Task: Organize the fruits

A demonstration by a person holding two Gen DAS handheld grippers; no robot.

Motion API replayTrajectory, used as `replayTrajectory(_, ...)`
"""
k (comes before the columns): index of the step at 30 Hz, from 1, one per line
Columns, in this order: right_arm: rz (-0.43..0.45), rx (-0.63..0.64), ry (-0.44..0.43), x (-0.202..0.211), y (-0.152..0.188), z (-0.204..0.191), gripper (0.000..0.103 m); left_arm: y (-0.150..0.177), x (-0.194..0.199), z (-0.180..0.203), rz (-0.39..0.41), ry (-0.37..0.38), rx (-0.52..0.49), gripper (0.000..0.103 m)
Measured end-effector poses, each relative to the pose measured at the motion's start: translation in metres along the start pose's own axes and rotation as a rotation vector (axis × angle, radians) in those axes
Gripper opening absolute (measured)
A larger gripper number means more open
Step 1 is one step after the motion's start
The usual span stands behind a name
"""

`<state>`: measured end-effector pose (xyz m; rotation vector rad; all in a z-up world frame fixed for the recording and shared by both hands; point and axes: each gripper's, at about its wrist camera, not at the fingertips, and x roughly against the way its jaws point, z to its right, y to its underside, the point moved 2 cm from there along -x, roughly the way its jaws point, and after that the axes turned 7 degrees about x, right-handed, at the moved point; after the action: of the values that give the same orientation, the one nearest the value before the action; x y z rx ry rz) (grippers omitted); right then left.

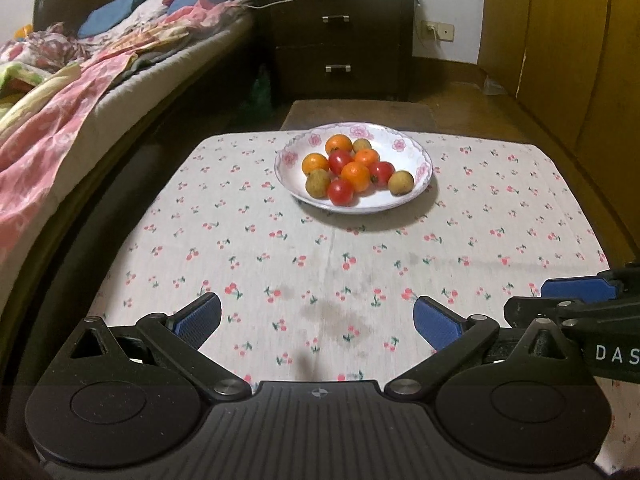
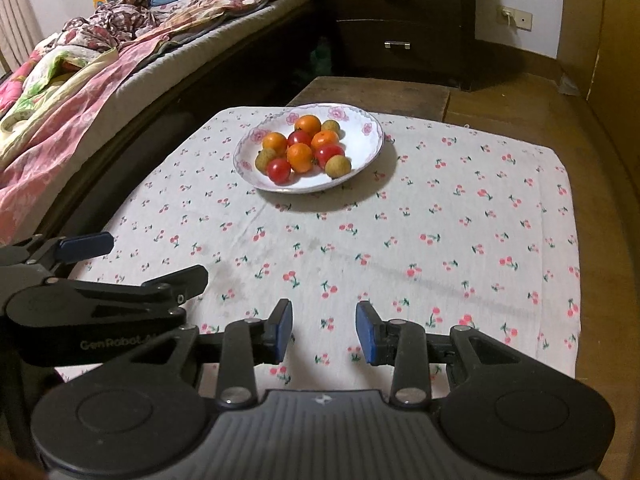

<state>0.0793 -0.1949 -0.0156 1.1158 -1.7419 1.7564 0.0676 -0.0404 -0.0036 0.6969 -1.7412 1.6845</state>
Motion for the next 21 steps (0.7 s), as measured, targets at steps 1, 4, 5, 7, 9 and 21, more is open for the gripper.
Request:
replayTrajectory(1, -0.002, 0.000, 0.001, 0.001, 0.002, -0.001, 0.038, 0.002, 0.002, 0.000, -0.002, 0.000, 0.000, 0.103)
replayTrajectory(4, -0.008, -0.001, 0.005, 0.004, 0.010, -0.003, 0.038, 0.009, 0.006, -0.001, -0.010, 0.006, 0.007, 0.103)
replayTrajectory(5, -0.011, -0.003, 0.004, 0.004, 0.012, -0.004, 0.038, 0.010, 0.006, -0.001, -0.013, 0.009, 0.010, 0.103)
replayTrajectory(7, -0.018, -0.003, 0.005, 0.005, 0.017, -0.007, 0.038, 0.014, 0.008, 0.000, -0.019, 0.013, 0.011, 0.103)
replayTrajectory(9, -0.023, -0.008, 0.007, 0.005, 0.022, -0.008, 0.038, 0.017, 0.008, 0.001, -0.021, 0.008, 0.003, 0.103)
replayTrajectory(21, -0.032, -0.028, -0.001, 0.010, 0.032, -0.013, 0.038, 0.028, 0.010, 0.003, -0.042, 0.009, 0.002, 0.103)
